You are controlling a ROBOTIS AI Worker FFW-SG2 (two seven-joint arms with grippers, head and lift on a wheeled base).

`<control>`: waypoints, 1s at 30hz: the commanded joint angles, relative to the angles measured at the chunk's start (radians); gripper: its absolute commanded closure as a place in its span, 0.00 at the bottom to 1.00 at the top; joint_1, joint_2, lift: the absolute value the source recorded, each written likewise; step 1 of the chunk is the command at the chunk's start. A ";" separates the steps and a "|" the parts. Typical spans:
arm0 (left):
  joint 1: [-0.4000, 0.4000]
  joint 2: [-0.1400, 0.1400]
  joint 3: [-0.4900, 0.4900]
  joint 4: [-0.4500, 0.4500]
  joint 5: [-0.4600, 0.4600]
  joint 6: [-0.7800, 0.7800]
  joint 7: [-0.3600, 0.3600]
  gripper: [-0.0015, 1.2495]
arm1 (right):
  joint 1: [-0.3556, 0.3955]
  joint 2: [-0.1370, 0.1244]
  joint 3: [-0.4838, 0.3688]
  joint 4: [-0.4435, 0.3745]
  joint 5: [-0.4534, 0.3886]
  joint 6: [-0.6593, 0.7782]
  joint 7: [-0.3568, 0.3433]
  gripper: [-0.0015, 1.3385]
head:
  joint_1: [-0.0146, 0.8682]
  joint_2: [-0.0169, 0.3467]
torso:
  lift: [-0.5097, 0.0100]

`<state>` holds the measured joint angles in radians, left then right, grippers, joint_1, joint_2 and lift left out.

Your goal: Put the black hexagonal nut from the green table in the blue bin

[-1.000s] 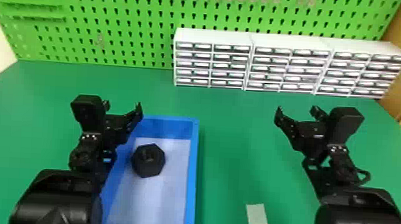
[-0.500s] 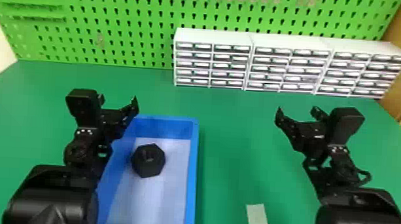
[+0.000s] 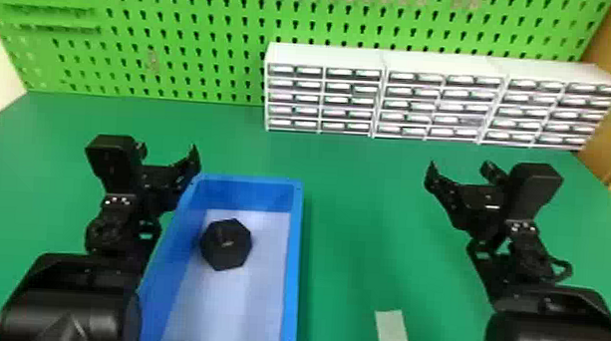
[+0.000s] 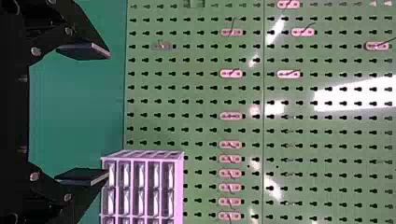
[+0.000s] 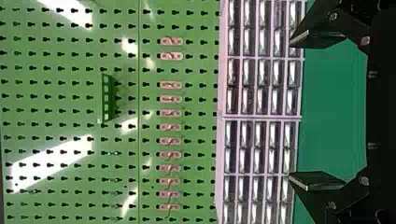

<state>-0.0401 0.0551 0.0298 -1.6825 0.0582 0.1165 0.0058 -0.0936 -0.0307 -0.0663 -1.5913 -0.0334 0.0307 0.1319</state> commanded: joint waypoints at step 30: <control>-0.001 0.000 -0.001 -0.003 0.003 0.005 0.000 0.29 | 0.003 0.000 -0.007 -0.007 0.006 0.014 0.000 0.21 | 0.79 0.19 | 0.80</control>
<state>-0.0416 0.0552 0.0282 -1.6858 0.0610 0.1194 0.0061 -0.0905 -0.0306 -0.0741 -1.5984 -0.0275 0.0423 0.1319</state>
